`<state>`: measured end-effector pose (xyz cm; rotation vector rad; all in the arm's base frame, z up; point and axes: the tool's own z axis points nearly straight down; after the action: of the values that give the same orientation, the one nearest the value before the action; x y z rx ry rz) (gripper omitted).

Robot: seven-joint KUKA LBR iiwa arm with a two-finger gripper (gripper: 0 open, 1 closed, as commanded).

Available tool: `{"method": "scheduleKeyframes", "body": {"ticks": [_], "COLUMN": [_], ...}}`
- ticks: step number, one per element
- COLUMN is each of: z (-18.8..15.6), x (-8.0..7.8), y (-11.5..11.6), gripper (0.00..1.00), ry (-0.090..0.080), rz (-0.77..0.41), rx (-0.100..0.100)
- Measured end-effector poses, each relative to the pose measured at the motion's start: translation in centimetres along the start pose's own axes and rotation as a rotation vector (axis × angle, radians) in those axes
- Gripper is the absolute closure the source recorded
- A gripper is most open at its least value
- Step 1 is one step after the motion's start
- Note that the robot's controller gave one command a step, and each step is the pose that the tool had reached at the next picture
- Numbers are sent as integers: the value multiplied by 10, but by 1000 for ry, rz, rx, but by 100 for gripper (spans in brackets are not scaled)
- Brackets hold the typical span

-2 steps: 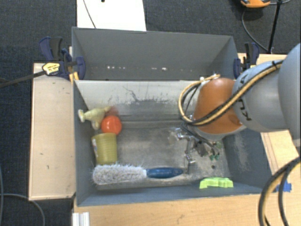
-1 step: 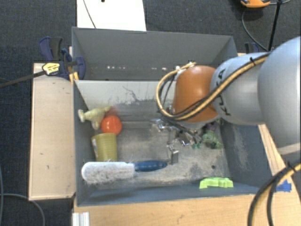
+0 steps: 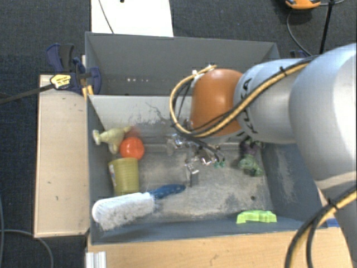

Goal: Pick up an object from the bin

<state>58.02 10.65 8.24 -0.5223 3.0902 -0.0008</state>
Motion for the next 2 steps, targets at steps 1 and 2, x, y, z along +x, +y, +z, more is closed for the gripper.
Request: {"method": "scheduleKeyframes", "body": {"ticks": [1, 2], "z": [8, 9], "x": [-9, -17], "y": [10, 66], "gripper": [0, 0], "ry": [3, -1], "rz": [-36, -113], "rx": [1, 2]}}
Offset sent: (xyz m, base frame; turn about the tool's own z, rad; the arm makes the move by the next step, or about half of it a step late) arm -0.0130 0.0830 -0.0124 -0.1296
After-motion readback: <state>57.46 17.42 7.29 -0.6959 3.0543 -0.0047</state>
